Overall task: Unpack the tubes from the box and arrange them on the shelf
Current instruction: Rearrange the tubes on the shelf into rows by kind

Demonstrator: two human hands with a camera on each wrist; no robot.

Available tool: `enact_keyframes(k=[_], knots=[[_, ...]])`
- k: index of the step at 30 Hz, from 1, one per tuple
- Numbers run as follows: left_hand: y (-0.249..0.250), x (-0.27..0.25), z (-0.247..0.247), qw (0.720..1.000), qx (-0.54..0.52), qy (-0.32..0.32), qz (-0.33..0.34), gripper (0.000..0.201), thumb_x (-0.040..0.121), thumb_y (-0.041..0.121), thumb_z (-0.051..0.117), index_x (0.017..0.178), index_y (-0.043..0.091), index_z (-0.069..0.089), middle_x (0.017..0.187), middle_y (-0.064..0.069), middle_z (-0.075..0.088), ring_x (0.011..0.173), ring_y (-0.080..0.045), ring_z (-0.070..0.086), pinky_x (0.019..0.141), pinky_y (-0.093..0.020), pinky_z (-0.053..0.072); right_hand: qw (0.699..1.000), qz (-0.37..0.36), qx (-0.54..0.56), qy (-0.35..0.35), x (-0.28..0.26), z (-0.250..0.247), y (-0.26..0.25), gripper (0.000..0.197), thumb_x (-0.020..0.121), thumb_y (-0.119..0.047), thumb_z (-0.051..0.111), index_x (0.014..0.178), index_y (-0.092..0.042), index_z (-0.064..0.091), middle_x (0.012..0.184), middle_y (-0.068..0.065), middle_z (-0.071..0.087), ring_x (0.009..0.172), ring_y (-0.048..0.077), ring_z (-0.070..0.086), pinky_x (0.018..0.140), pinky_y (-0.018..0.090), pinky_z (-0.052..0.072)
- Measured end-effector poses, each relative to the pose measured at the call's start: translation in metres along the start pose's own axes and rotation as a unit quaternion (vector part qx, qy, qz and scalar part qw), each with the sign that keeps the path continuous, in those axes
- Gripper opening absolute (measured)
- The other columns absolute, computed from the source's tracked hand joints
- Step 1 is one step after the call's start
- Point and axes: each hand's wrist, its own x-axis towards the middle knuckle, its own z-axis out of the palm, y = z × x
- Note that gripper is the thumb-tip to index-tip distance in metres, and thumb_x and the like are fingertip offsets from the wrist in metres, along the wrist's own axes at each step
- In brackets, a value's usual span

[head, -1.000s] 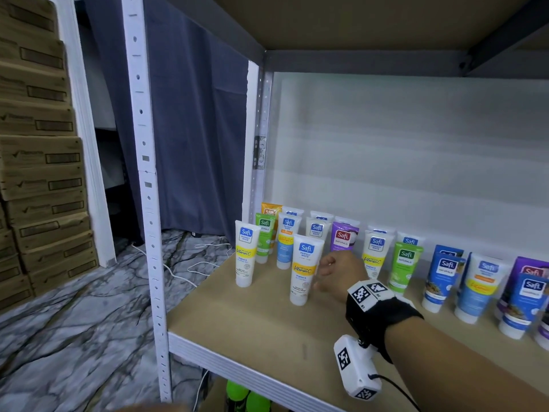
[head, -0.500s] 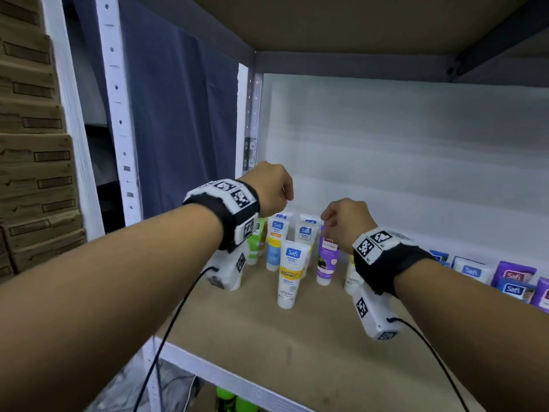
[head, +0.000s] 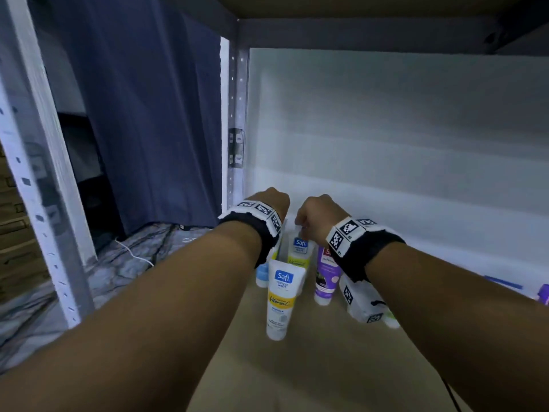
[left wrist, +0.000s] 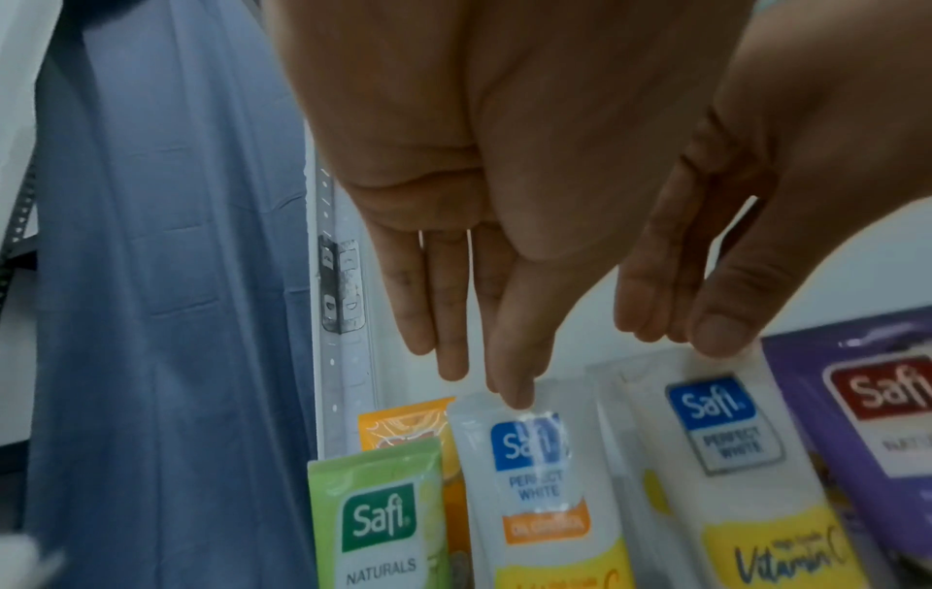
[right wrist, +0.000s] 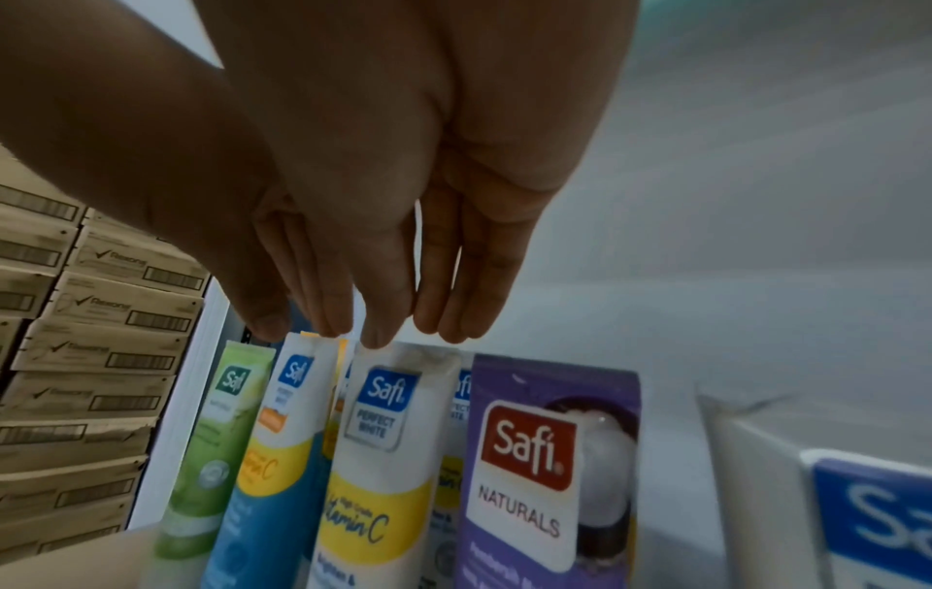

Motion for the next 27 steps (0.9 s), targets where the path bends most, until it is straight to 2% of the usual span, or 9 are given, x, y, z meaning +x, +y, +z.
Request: enact_keyframes(k=[3,9,11,15,19,21,24,25,27], knots=[[0.003,0.004,0.005,1.000,0.011,-0.021,0.000,0.019,0.087,0.005,0.059,0.105,0.002,0.064,0.106,-0.015,0.063,0.082,-0.030,0.064,0.054,-0.026,0.040,1.000,-0.015,-0.003,-0.006,0.004,0.007,-0.001,0.026,0.073,-0.002,0.074,0.098,-0.010,0.075,0.105,0.014,0.069,0.093,0.029,0.068,0.084,0.037,0.056],[0.011,-0.005,-0.001,0.999,0.019,-0.033,-0.012,0.028,0.090,0.001,0.052,0.117,0.002,0.060,0.120,-0.016,0.055,0.109,-0.035,0.059,0.077,-0.036,0.046,0.999,-0.028,0.025,0.005,0.002,0.008,-0.003,0.033,0.071,0.007,0.070,0.093,-0.017,0.076,0.100,0.010,0.070,0.090,0.027,0.068,0.084,0.034,0.056],[0.011,-0.009,-0.010,1.000,0.006,-0.027,-0.007,0.028,0.092,0.001,0.046,0.116,0.001,0.060,0.121,-0.016,0.055,0.109,-0.034,0.058,0.075,-0.032,0.043,0.999,-0.027,0.028,0.017,0.000,0.003,-0.008,0.034,0.072,0.006,0.066,0.091,-0.019,0.076,0.100,0.010,0.070,0.089,0.027,0.068,0.084,0.034,0.056],[0.008,-0.020,-0.038,1.000,0.002,0.003,-0.007,0.029,0.092,-0.001,0.041,0.114,0.000,0.061,0.120,-0.018,0.056,0.098,-0.033,0.057,0.070,-0.029,0.037,0.997,-0.018,0.041,0.059,-0.008,-0.022,-0.018,0.031,0.074,0.005,0.065,0.091,-0.018,0.075,0.100,0.010,0.068,0.090,0.027,0.068,0.085,0.034,0.056],[0.005,-0.044,-0.079,0.999,0.027,0.044,-0.009,0.030,0.089,-0.006,0.048,0.116,-0.001,0.060,0.119,-0.020,0.054,0.109,-0.038,0.058,0.075,-0.035,0.046,0.992,-0.030,0.048,0.112,-0.020,-0.058,-0.028,0.035,0.076,0.005,0.059,0.092,-0.021,0.075,0.102,0.011,0.067,0.089,0.028,0.067,0.085,0.035,0.055],[0.003,-0.056,-0.100,0.998,0.015,0.057,-0.011,0.031,0.088,-0.006,0.048,0.116,0.001,0.060,0.119,-0.019,0.055,0.107,-0.037,0.058,0.073,-0.034,0.045,0.990,-0.031,0.046,0.128,-0.029,-0.078,-0.034,0.036,0.078,0.003,0.058,0.097,-0.023,0.074,0.106,0.012,0.065,0.096,0.029,0.064,0.088,0.034,0.053],[-0.001,-0.076,-0.130,0.996,-0.036,0.074,-0.035,0.027,0.086,-0.002,0.046,0.106,0.005,0.063,0.118,-0.019,0.057,0.092,-0.033,0.053,0.071,-0.030,0.038,0.986,-0.026,0.041,0.159,-0.045,-0.109,-0.043,0.038,0.079,0.002,0.059,0.102,-0.025,0.073,0.110,0.012,0.062,0.103,0.029,0.059,0.091,0.033,0.051],[-0.003,-0.085,-0.138,0.995,-0.041,0.089,-0.032,0.024,0.086,0.000,0.047,0.103,0.006,0.063,0.118,-0.018,0.057,0.092,-0.033,0.054,0.071,-0.029,0.039,0.985,-0.024,0.041,0.169,-0.051,-0.119,-0.046,0.038,0.079,0.002,0.059,0.101,-0.025,0.073,0.110,0.012,0.061,0.103,0.029,0.059,0.091,0.033,0.051],[-0.009,-0.103,-0.149,0.991,-0.051,0.120,-0.016,0.028,0.088,0.003,0.047,0.111,0.006,0.064,0.118,-0.017,0.057,0.101,-0.035,0.058,0.076,-0.031,0.045,0.982,-0.023,0.040,0.183,-0.064,-0.137,-0.053,0.037,0.077,0.003,0.060,0.098,-0.025,0.073,0.109,0.011,0.061,0.099,0.029,0.061,0.090,0.033,0.053]])
